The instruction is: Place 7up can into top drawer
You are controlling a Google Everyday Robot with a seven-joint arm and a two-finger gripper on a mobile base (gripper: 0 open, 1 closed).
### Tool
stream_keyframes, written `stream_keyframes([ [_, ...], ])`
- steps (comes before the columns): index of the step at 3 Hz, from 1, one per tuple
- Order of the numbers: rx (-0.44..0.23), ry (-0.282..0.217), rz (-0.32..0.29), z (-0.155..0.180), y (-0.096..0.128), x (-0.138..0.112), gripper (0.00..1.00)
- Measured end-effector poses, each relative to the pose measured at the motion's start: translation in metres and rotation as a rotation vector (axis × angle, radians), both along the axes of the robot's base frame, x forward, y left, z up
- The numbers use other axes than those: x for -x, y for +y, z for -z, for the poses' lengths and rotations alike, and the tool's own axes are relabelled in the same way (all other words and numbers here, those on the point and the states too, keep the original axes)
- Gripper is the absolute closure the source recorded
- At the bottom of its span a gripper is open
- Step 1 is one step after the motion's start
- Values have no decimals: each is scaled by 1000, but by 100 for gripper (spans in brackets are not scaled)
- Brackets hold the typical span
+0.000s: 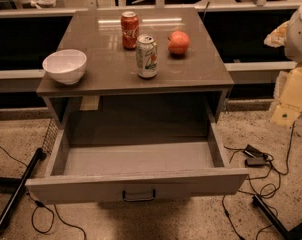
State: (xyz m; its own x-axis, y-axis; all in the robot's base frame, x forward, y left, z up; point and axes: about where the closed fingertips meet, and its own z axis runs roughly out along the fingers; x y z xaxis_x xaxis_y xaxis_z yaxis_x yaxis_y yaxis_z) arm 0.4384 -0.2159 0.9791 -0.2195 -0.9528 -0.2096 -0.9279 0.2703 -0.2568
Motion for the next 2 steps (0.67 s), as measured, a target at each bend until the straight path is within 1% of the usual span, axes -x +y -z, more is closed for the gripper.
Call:
stream_keyframes([
  [1,0,0,0,0,0,0,0],
  [2,-6,-4,-13,2,13,-8,0],
])
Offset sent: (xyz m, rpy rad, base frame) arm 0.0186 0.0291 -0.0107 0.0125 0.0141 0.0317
